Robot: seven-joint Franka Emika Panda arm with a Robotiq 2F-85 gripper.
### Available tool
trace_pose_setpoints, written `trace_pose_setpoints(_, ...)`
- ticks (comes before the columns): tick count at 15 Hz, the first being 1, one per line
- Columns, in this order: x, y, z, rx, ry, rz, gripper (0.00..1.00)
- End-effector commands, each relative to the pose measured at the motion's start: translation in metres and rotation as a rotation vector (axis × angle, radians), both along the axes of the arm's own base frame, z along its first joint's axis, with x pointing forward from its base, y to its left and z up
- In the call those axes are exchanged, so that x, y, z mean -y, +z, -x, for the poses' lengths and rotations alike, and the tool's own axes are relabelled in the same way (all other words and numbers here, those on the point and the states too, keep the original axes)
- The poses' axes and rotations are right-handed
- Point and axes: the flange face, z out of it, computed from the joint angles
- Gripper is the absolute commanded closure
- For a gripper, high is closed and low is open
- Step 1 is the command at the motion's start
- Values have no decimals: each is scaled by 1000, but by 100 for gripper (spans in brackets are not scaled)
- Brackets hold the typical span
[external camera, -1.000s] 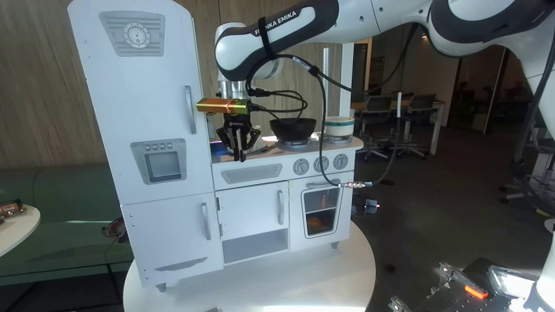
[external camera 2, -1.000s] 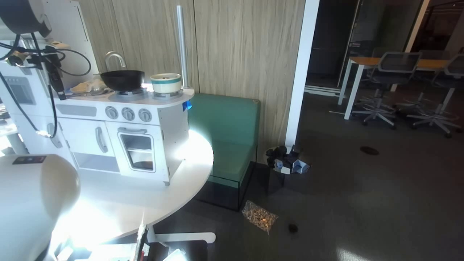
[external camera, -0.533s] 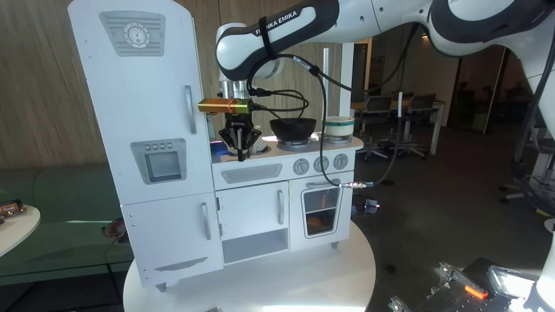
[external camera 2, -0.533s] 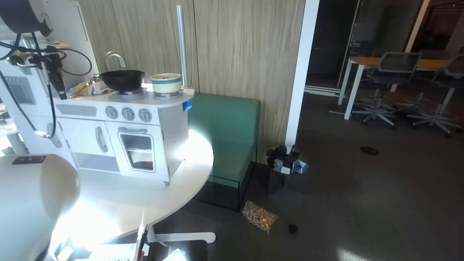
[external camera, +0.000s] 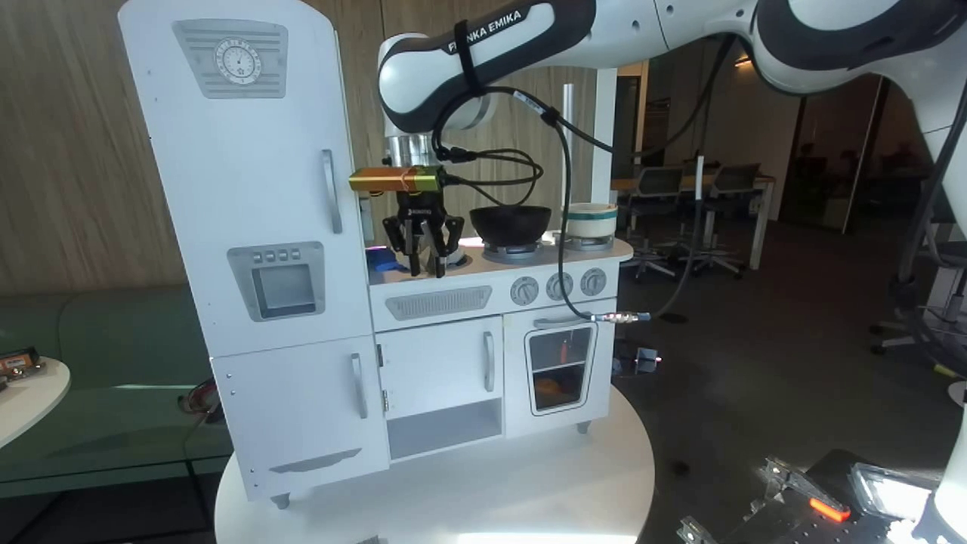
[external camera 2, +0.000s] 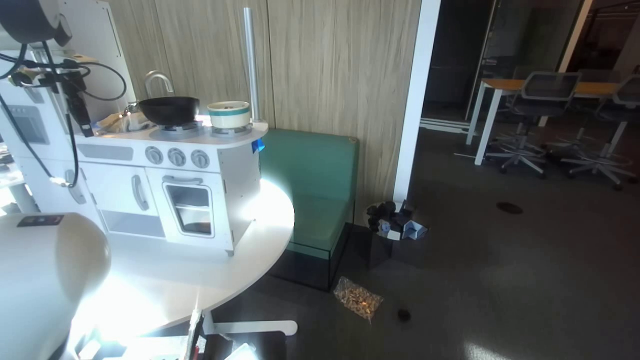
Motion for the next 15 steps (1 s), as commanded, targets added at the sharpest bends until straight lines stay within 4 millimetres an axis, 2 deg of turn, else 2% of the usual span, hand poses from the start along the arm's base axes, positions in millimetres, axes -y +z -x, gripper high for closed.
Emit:
trace_pose_setpoints(1,7,17,2,2,4,54,20)
trace_pose_setpoints(4,15,18,-3,8,3,95,0)
trace_pose_setpoints(9,21,18,-10,31,15,126,0)
trace_pose_setpoints(15,19,8,-17,33,74,141,0)
